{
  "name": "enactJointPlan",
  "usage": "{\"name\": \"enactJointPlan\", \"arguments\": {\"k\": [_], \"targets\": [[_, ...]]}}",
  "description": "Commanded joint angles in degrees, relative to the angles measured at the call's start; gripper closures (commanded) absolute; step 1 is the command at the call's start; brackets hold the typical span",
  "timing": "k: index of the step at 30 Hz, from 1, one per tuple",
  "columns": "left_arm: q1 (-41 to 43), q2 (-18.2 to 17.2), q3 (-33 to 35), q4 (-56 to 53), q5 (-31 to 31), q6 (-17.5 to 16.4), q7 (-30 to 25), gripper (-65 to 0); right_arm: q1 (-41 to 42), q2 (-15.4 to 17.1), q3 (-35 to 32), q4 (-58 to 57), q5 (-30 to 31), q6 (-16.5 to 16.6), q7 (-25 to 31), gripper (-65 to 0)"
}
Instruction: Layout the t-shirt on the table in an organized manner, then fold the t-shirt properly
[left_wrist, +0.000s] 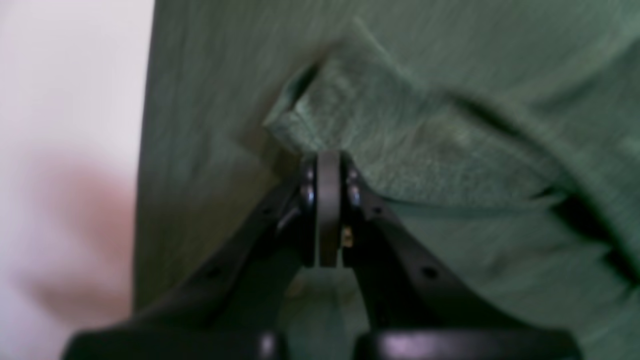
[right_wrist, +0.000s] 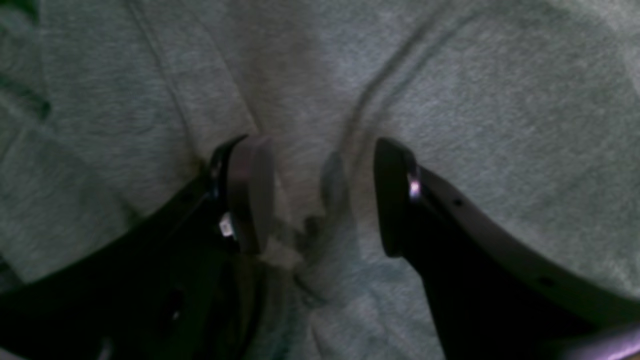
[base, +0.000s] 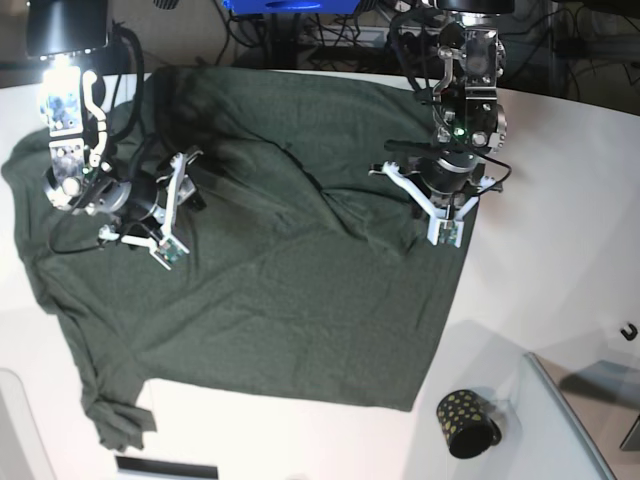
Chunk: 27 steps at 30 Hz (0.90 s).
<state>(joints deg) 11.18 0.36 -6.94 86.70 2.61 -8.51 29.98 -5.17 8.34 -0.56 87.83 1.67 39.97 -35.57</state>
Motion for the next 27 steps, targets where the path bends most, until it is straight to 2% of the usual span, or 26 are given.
{"name": "enactJointPlan", "arguments": {"k": [1,16,19,23,27], "targets": [[-0.32,-0.84,0.04,0.47,-0.19,0.21,-1.19,0.0,0.73,-0.03,-0.1,1.88,0.57,0.03,1.07,-29.9],[3.11,-3.31,0.04,0.21,-0.11,0.21,-1.1,0.0,3.28,-1.0,-12.15,4.61,0.57,0.03,1.42,-29.9],[4.34,-4.27,-0.66,1.61,-0.19,0.21,-0.83,0.0,4.77,-3.02,-13.82,4.52,0.57,0.03,1.42,-30.6],[9.08,-4.27,-5.24,6.1,-0.19,0.21,-1.1,0.0,7.41,-5.22,-14.08,3.46,0.48,0.03,1.07,-30.8],[13.74,-4.45,-13.68,9.08,-0.19,0.21,-1.27,0.0,10.84,-7.77,-14.34,-3.57,0.48,0.03,1.07,-30.8]]}}
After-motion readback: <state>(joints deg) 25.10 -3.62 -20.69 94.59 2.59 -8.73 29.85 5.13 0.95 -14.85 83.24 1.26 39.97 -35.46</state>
